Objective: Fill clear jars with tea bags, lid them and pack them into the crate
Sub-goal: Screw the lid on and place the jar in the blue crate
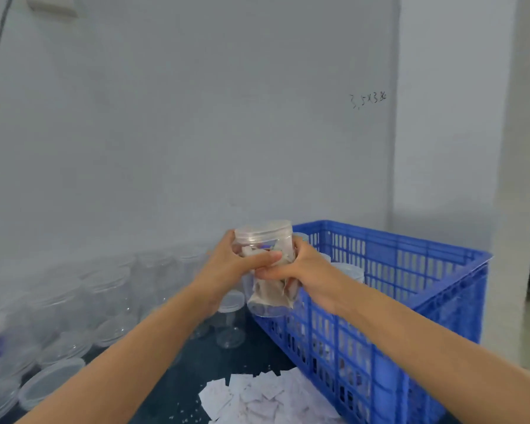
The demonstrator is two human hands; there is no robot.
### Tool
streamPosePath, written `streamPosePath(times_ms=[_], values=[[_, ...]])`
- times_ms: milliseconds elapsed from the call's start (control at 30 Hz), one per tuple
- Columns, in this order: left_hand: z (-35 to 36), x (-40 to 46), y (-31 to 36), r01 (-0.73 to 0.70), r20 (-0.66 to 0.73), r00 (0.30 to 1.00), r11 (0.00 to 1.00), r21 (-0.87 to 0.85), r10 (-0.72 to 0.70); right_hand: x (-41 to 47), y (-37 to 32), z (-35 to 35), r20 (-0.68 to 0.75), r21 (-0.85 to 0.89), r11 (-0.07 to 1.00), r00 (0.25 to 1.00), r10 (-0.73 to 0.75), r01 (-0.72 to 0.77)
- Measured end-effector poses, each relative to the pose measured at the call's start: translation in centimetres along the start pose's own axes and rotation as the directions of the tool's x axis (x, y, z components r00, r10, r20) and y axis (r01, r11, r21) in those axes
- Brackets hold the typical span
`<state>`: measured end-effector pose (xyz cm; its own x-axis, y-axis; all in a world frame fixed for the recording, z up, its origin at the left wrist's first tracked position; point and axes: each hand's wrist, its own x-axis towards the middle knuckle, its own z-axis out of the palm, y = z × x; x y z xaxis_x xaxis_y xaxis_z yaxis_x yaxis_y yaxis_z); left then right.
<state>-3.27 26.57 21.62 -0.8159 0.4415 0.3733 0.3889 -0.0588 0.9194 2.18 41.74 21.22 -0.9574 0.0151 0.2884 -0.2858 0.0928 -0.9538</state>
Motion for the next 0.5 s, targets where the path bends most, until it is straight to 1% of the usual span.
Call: streamPosePath(times_ms=[200, 333, 500], values=[[6.2, 3.4, 2.5, -0.098, 0.055, 0.993, 0.995, -0.033, 0.100, -1.4, -2.7, -6.5, -0.100, -0.027, 0.999, 0.995, -0.029, 0.027], [9.8, 5.1, 3.2, -0.109, 0.130, 0.984, 0.991, -0.075, 0.118, -2.4, -3.6, -10.3, -0.157, -0.068, 0.996, 0.986, -0.059, 0.049], [13.2, 6.4, 2.5, -0.095, 0.220, 0.969, 0.990, -0.102, 0.115, -3.8, -3.5, -13.3, -0.219, -0.131, 0.991, 0.974, -0.058, 0.030]])
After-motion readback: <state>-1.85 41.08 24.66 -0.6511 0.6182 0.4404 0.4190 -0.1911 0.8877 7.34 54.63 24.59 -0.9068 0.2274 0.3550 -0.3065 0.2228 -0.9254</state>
